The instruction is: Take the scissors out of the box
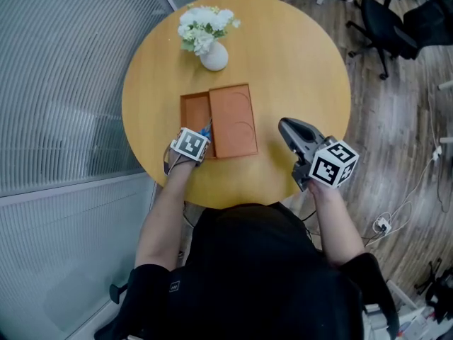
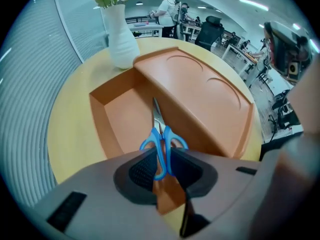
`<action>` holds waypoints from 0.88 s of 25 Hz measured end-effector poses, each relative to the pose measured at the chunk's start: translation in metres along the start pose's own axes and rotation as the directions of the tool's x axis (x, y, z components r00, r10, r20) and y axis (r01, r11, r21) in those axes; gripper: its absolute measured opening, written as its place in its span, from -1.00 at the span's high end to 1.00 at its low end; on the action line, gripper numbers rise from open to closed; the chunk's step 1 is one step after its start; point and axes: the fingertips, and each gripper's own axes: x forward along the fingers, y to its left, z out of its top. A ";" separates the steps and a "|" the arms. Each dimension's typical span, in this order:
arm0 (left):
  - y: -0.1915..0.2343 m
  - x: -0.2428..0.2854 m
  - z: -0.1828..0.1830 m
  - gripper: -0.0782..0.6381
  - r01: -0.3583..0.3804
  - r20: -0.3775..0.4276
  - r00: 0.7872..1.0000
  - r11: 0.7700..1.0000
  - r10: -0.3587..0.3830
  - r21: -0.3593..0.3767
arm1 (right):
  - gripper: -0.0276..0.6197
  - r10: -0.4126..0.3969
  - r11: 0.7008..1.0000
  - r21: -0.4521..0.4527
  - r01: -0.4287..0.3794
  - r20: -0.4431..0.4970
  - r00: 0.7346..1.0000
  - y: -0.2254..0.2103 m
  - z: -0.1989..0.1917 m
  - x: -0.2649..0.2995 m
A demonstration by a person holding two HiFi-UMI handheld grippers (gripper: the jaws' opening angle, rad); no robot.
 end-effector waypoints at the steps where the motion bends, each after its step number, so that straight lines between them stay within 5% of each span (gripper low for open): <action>1: 0.004 -0.006 -0.001 0.52 -0.016 0.005 1.000 1.000 0.016 -0.012 | 0.80 0.010 1.000 -0.003 -0.010 -0.002 1.000 0.001 0.000 0.000; 5: 0.003 -0.025 -0.014 0.52 0.001 0.018 1.000 0.995 0.001 -0.102 | 0.80 0.060 0.998 -0.014 -0.060 -0.021 0.998 0.008 -0.002 0.004; 13: 0.009 -0.083 -0.021 0.52 -0.028 0.164 0.984 0.975 0.066 -0.222 | 0.80 0.135 0.991 -0.017 -0.136 -0.035 0.990 0.027 -0.004 0.014; 17: 0.006 -0.114 -0.016 0.52 -0.005 0.284 0.956 0.971 0.074 -0.238 | 0.80 0.131 0.990 -0.051 -0.132 -0.033 0.991 0.043 -0.002 0.016; 22: 0.000 -0.166 -0.006 0.52 0.032 0.440 0.895 0.973 0.075 -0.230 | 0.80 0.124 0.984 -0.123 -0.128 -0.040 0.991 0.074 0.008 0.022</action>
